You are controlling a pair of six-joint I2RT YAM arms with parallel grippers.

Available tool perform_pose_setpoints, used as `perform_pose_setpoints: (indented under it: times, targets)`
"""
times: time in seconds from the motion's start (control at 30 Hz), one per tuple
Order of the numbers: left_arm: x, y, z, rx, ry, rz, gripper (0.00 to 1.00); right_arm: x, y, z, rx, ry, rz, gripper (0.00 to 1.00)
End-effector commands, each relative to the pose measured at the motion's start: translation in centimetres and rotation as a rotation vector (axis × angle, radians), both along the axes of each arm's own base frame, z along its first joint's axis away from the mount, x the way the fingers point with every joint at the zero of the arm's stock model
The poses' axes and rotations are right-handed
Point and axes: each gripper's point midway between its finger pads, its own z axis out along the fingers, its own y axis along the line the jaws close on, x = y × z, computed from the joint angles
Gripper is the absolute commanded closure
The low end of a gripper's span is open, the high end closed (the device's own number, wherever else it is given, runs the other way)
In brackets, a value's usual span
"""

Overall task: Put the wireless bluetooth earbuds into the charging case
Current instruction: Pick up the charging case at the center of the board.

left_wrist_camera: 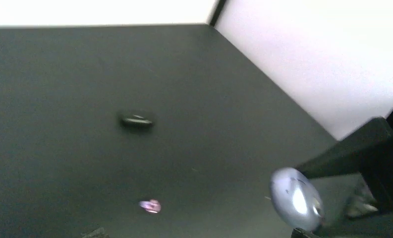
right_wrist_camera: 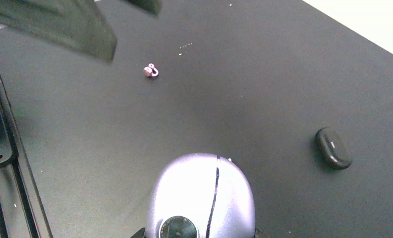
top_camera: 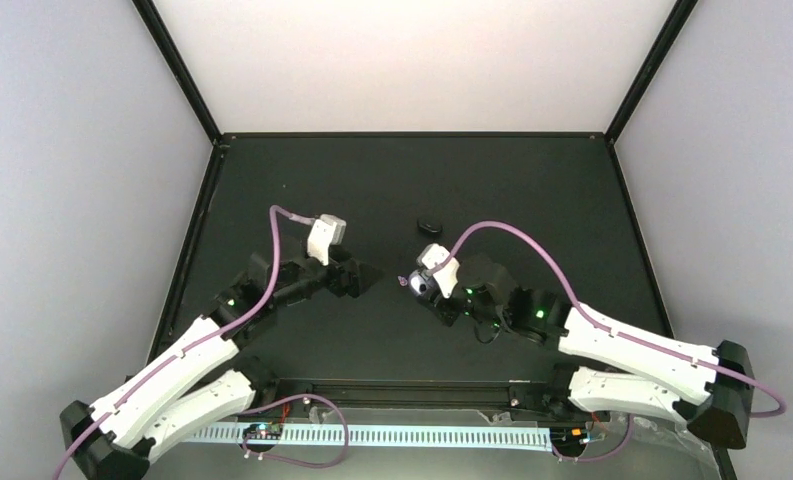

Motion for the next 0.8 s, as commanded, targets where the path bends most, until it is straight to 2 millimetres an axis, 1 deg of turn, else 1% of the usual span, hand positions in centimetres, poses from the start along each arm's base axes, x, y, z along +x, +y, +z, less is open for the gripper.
perform_pose_setpoints:
  times: [0.0,0.07,0.2,0.33,0.43,0.5,0.57,0.77]
  targets:
    - [-2.4,-4.2,3.6,-0.245,0.112,-0.232,0.01,-0.6,-1.4,1.2,-0.022,-0.068,0.013,0.58]
    - [-2.6,-5.1,4.0,-0.285,0.147,-0.270,0.01,-0.6,-1.7,1.9,-0.020,-0.097,0.013,0.58]
    - [-2.9,-6.7,3.2,-0.274,0.256,-0.346,0.02,-0.5,-1.7,2.9,-0.043,-0.119,0.015,0.58]
    - [-3.4,-8.1,2.3,-0.273,0.360,-0.420,0.09,-0.9,-1.4,4.1,-0.056,-0.148,0.048,0.57]
    - [-3.5,-8.9,1.6,-0.269,0.413,-0.461,0.18,-1.1,-1.2,4.7,-0.057,-0.173,0.074,0.57]
    - [-3.4,-9.3,1.2,-0.268,0.439,-0.465,0.24,-1.3,-1.1,5.0,-0.051,-0.185,0.092,0.57]
    - [-3.4,-9.5,0.9,-0.273,0.458,-0.474,0.27,-1.6,-0.9,5.1,-0.050,-0.194,0.113,0.57]
    - [-3.7,-9.8,1.5,-0.296,0.451,-0.508,0.29,-1.8,-0.2,5.2,-0.079,-0.214,0.148,0.57]
